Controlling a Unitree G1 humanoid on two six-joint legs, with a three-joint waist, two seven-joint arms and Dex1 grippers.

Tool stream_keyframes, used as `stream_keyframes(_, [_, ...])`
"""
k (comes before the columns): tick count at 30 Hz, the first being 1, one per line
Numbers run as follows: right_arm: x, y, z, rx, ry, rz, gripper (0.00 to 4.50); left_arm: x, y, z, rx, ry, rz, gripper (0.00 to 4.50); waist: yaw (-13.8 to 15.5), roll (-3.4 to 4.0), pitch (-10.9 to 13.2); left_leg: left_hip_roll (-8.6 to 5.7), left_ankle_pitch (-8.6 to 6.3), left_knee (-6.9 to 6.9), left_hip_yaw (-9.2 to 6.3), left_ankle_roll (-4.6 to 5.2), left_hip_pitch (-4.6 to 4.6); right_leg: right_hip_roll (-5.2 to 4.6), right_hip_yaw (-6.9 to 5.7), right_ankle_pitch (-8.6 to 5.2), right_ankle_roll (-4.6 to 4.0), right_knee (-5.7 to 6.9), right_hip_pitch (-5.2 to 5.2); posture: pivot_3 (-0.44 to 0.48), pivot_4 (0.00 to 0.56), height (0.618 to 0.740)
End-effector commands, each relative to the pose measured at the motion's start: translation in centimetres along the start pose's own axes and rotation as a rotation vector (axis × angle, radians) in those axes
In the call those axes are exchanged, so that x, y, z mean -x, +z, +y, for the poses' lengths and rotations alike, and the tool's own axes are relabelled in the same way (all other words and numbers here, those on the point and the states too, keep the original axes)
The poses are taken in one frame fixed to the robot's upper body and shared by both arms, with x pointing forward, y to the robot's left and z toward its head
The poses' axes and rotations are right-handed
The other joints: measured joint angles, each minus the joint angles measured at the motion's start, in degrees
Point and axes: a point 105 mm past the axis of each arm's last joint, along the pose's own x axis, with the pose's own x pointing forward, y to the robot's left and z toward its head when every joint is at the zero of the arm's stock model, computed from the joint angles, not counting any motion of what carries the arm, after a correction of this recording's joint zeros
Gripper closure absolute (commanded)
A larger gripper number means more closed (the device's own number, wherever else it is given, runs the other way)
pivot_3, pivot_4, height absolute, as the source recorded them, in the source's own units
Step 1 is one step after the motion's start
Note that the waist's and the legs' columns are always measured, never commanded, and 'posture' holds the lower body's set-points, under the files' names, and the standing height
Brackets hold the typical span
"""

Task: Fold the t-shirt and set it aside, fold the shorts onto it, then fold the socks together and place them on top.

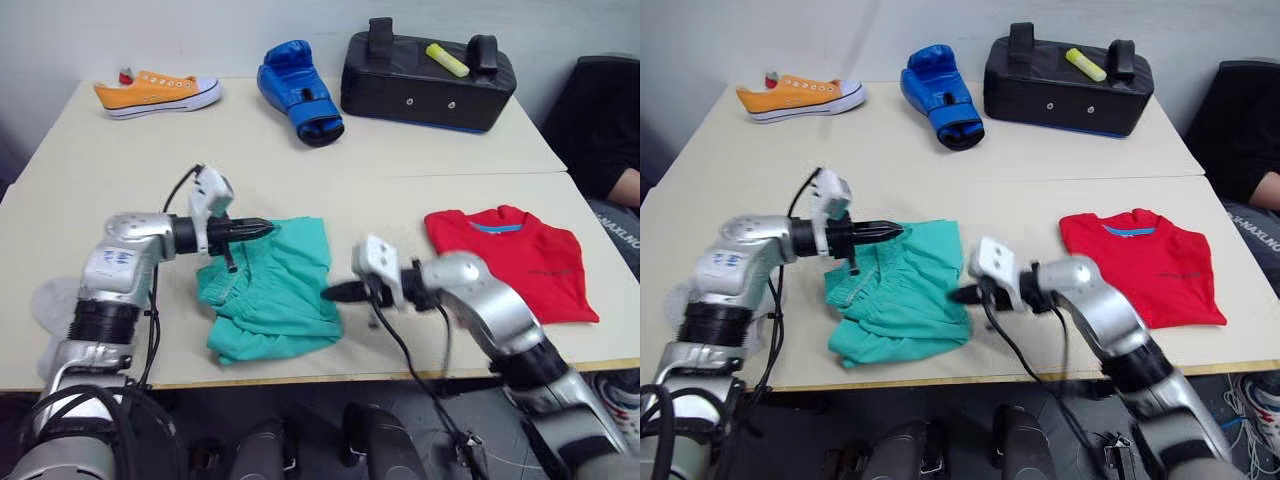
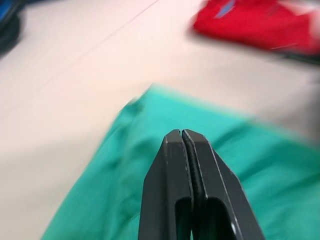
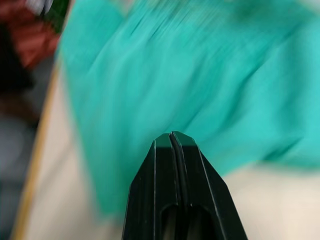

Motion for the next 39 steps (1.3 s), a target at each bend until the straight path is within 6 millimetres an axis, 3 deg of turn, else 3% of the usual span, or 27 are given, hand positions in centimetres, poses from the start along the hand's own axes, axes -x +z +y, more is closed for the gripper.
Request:
stream_keyframes(1, [-1.6,0.6,-2.5,-0.028,-0.084,-0.004,4.50,0.2,-1.1,-3.2,0.022,-0.118,0.067,4.47,0.2,0.02,0.0,-0.01,0.05,-0.02,-0.01,-0.01,0.02,0.01,0.00,-0.03,-0.05,0.00,0.01,0.000,0.150,0.740])
stream_keyframes(4, [-3.6,-0.5,-4.2,-0.015,-0.140,0.072,4.50,0.1,-4.2,-4.2,0.042,-0.121,0.175,4.47,0.4,0.04,0.0,-0.04,0.06,-0.05,-0.01,0.01,0.02,0.02,0.01,-0.05,-0.09,-0.03,0.03,0.000,0.150,0.740])
stream_keyframes(7, [-4.6,-1.5,-5.8,0.031,-0.204,0.128,4.50,0.1,-7.6,-3.2,0.039,-0.014,0.280,4.47,0.6,0.05,0.0,-0.13,0.10,-0.05,-0.01,0.08,-0.05,-0.02,0.02,-0.04,-0.07,-0.03,0.01,0.000,0.150,0.740])
stream_keyframes(10, [-3.9,-2.2,-7.5,0.108,-0.247,0.190,4.50,1.3,-10.1,-3.1,0.053,0.036,0.351,4.47,0.5,0.06,0.0,-0.15,0.09,-0.05,-0.06,0.08,-0.11,-0.04,0.03,-0.03,-0.05,-0.04,-0.02,0.000,0.150,0.740])
stream_keyframes(13, [-3.0,-2.7,-8.9,0.167,-0.292,0.235,4.50,2.4,-11.2,-3.2,0.042,0.053,0.391,4.47,0.2,0.06,0.0,-0.14,0.09,-0.13,-0.05,0.04,-0.03,-0.07,0.04,-0.03,-0.05,-0.04,-0.01,0.000,0.150,0.740])
stream_keyframes(15, [-1.6,-1.7,-10.3,0.084,-0.346,0.183,4.50,3.9,-10.3,-3.3,0.065,0.086,0.343,4.47,-0.4,0.08,0.0,-0.10,0.12,-0.18,-0.06,-0.04,0.02,-0.06,0.03,-0.05,-0.09,-0.02,0.00,0.000,0.150,0.740])
stream_keyframes(17, [-0.6,-0.3,-10.5,0.009,-0.329,0.095,4.50,4.7,-8.6,-3.2,0.076,0.111,0.262,4.47,-1.0,0.13,0.1,-0.04,0.17,-0.22,-0.06,-0.11,0.02,-0.01,0.02,-0.08,-0.14,0.01,-0.02,0.000,0.150,0.740])
stream_keyframes(20, [1.4,1.6,-9.0,-0.193,-0.214,-0.030,4.50,4.8,-5.2,-3.1,0.064,0.119,0.113,4.47,-0.8,0.33,0.2,0.00,0.21,-0.25,-0.16,-0.15,-0.02,0.02,-0.03,-0.11,-0.19,0.02,-0.06,0.000,0.150,0.740])
stream_keyframes(22, [3.0,1.3,-7.5,-0.349,-0.157,-0.037,4.50,4.7,-3.5,-3.0,0.050,0.118,0.057,4.47,-0.7,0.33,0.2,0.01,0.22,-0.24,-0.23,-0.14,-0.04,0.02,-0.03,-0.11,-0.19,0.01,-0.03,0.000,0.150,0.740])
stream_keyframes(25, [4.5,-0.1,-4.7,-0.546,-0.077,0.004,3.92,4.4,-1.7,-3.2,0.035,0.091,0.003,4.50,0.1,0.31,0.2,-0.02,0.20,-0.22,-0.39,-0.11,-0.04,0.00,0.00,-0.11,-0.19,-0.08,0.09,0.000,0.150,0.740])
stream_keyframes(28, [4.8,-1.4,-2.1,-0.674,-0.004,0.055,2.83,4.2,-0.7,-3.5,0.034,0.047,-0.037,4.31,0.6,0.32,0.2,-0.05,0.16,-0.22,-0.38,-0.08,-0.04,-0.03,0.01,-0.10,-0.18,-0.17,0.09,0.000,0.150,0.740])
stream_keyframes(32, [3.6,-3.3,-0.7,-0.799,0.022,0.074,1.47,4.7,-0.9,-3.7,0.001,0.020,0.006,3.39,0.3,0.36,0.2,-0.04,0.08,-0.24,-0.35,-0.16,-0.03,-0.01,0.03,-0.11,-0.19,-0.24,0.02,0.000,0.150,0.740])
stream_keyframes(36, [1.4,-4.1,-0.5,-0.885,0.031,0.044,0.06,5.9,-1.0,-3.7,-0.042,0.029,0.067,2.07,0.2,0.40,0.2,-0.01,0.12,-0.29,-0.29,-0.28,-0.04,0.07,0.03,-0.12,-0.20,-0.19,-0.08,0.000,0.150,0.740])
stream_keyframes(39, [-0.5,-4.1,-0.4,-0.914,0.048,0.019,0.00,6.4,-0.3,-3.6,-0.042,0.040,0.055,1.08,0.4,0.36,0.2,-0.04,0.13,-0.29,-0.28,-0.26,-0.05,0.06,0.04,-0.12,-0.21,-0.16,-0.06,0.000,0.150,0.740])
